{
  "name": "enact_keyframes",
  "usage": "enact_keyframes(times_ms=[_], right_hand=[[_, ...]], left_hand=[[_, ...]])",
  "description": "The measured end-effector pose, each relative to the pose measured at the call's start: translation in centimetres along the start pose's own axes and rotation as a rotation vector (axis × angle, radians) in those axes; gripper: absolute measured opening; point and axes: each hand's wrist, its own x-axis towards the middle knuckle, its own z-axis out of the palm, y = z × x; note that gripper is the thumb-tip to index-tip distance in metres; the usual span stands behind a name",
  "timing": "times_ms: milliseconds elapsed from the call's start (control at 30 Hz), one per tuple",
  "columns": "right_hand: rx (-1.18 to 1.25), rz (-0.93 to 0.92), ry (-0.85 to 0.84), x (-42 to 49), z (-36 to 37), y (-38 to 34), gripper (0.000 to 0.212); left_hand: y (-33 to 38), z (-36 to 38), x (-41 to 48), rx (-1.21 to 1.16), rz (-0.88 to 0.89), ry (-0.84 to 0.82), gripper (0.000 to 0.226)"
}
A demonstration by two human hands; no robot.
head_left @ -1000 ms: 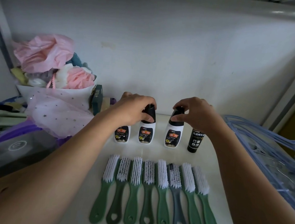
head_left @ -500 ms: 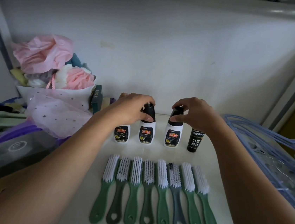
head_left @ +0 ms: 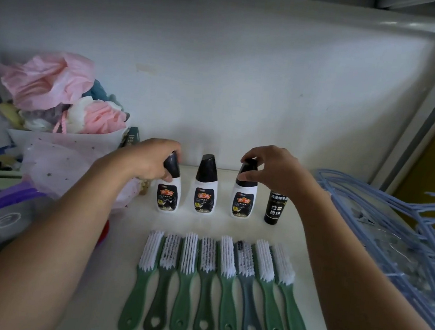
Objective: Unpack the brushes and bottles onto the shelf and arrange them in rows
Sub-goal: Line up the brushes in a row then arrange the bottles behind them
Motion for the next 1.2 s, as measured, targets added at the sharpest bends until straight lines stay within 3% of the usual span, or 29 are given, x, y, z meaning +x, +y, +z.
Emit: enact_keyframes(times_ms=[1200], right_hand=[[0.042, -0.018, -0.03, 0.65, 0.2, 0.76, 0.037]], left_hand=[[-0.07, 0.01, -0.48, -0.041, 0.019, 0.014, 0.037]])
